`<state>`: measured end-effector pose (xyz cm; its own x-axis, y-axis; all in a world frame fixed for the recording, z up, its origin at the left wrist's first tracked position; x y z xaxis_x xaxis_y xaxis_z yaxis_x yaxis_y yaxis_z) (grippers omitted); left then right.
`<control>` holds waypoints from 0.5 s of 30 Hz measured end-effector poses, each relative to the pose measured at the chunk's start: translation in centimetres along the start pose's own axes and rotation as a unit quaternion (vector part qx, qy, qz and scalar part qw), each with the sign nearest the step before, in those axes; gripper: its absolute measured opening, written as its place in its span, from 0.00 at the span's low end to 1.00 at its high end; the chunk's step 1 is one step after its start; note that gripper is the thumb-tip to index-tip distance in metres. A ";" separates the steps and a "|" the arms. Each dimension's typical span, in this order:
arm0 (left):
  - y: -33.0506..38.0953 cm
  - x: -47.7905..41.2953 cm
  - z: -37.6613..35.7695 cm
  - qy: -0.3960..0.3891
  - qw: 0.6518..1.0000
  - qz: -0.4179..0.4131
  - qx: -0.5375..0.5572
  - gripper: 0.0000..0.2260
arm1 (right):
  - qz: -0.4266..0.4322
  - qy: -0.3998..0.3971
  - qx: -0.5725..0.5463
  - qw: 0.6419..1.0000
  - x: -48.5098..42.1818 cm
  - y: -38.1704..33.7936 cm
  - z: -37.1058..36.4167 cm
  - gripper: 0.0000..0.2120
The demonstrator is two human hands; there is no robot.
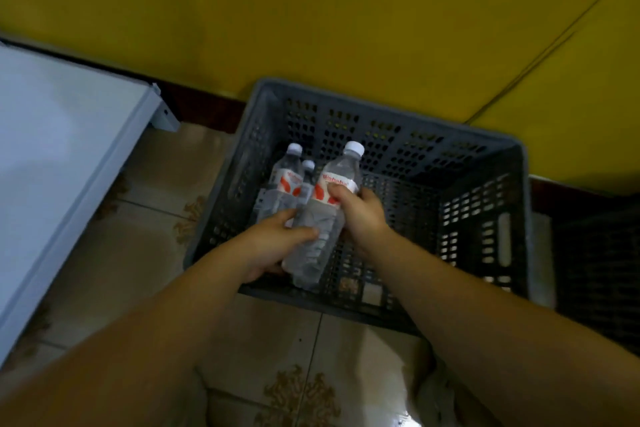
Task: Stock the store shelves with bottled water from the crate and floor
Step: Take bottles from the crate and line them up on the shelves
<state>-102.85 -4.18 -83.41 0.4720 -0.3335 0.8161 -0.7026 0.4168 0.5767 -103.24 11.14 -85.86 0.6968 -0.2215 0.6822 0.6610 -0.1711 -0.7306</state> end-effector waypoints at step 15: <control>6.2 39.7 -0.4 0.129 0.908 -0.396 -0.044 0.12 | 0.410 -0.146 0.014 0.900 37.3 -20.1 -6.2 0.08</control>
<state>-88.28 -14.51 -47.37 0.9277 -0.3536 0.1198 -0.0489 0.2029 0.9780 -92.31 0.36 -45.88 0.9945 -0.0006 -0.1048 -0.1048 -0.0399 -0.9937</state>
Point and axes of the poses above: each hand's wrist, its own x-axis away from the middle knuckle, its own z-axis out of the back of the hand, y = z × x, the point moved 1 cm from there along -x, towards the middle knuckle, and after that the axes turned 7 degrees about -y, right-handed, at the moved point
